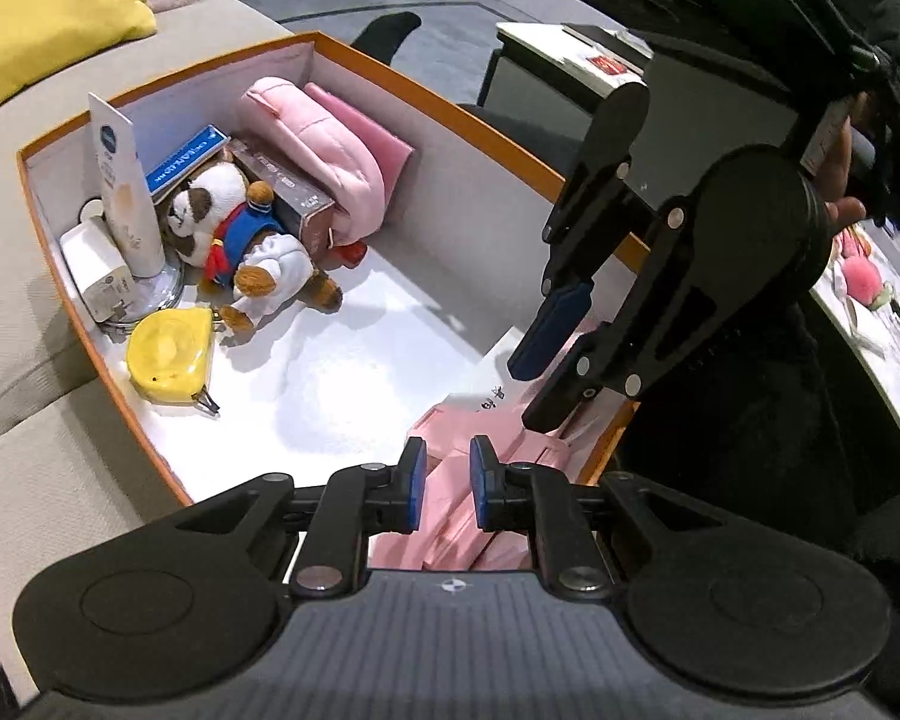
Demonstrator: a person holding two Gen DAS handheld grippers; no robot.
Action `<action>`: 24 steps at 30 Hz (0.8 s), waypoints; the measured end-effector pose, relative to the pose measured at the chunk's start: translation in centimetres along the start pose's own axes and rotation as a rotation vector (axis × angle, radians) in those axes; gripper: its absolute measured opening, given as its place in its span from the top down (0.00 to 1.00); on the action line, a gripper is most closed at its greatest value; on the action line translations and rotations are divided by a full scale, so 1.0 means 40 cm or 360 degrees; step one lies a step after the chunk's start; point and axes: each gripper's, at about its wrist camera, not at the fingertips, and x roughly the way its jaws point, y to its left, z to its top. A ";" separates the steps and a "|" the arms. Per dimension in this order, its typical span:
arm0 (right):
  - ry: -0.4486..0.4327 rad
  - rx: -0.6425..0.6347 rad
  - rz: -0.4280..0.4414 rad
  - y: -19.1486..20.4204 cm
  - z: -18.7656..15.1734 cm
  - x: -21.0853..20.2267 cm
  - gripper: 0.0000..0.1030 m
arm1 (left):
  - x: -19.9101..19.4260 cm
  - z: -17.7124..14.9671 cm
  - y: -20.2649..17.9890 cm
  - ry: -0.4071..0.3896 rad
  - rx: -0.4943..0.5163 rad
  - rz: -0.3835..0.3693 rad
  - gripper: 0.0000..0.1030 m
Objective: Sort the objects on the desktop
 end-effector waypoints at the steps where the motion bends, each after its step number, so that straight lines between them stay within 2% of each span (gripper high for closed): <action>1: -0.0018 0.0000 -0.0021 0.002 -0.004 -0.009 0.68 | -0.008 -0.002 -0.001 -0.0022 -0.0019 0.0007 0.84; 4: -0.0081 -0.0008 -0.0099 0.020 -0.011 -0.032 0.64 | -0.029 -0.008 -0.004 -0.0072 -0.0066 0.0036 0.84; 6: -0.0143 -0.0014 -0.0171 0.034 -0.015 -0.041 0.46 | -0.043 -0.013 -0.010 -0.0104 -0.0091 0.0068 0.84; 8: -0.0224 -0.0030 -0.0259 0.053 -0.022 -0.053 0.38 | -0.063 -0.018 -0.016 -0.0139 -0.0124 0.0093 0.84; 11: -0.0324 -0.0022 -0.0341 0.083 -0.040 -0.082 0.33 | -0.093 -0.021 -0.027 -0.0195 -0.0171 0.0137 0.80; 13: -0.0392 -0.0001 -0.0382 0.102 -0.050 -0.098 0.32 | -0.111 -0.022 -0.032 -0.0232 -0.0202 0.0161 0.75; 15: -0.0478 0.0018 -0.0432 0.124 -0.063 -0.119 0.26 | -0.132 -0.025 -0.039 -0.0280 -0.0224 0.0187 0.73; 18: -0.0624 0.0052 -0.0517 0.159 -0.080 -0.147 0.23 | -0.171 -0.033 -0.052 -0.0373 -0.0259 0.0251 0.71; 20: -0.0711 0.0075 -0.0566 0.178 -0.087 -0.168 0.20 | -0.195 -0.038 -0.058 -0.0436 -0.0291 0.0293 0.66; 24: -0.0850 0.0123 -0.0681 0.222 -0.106 -0.189 0.15 | -0.237 -0.045 -0.066 -0.0562 -0.0365 0.0390 0.46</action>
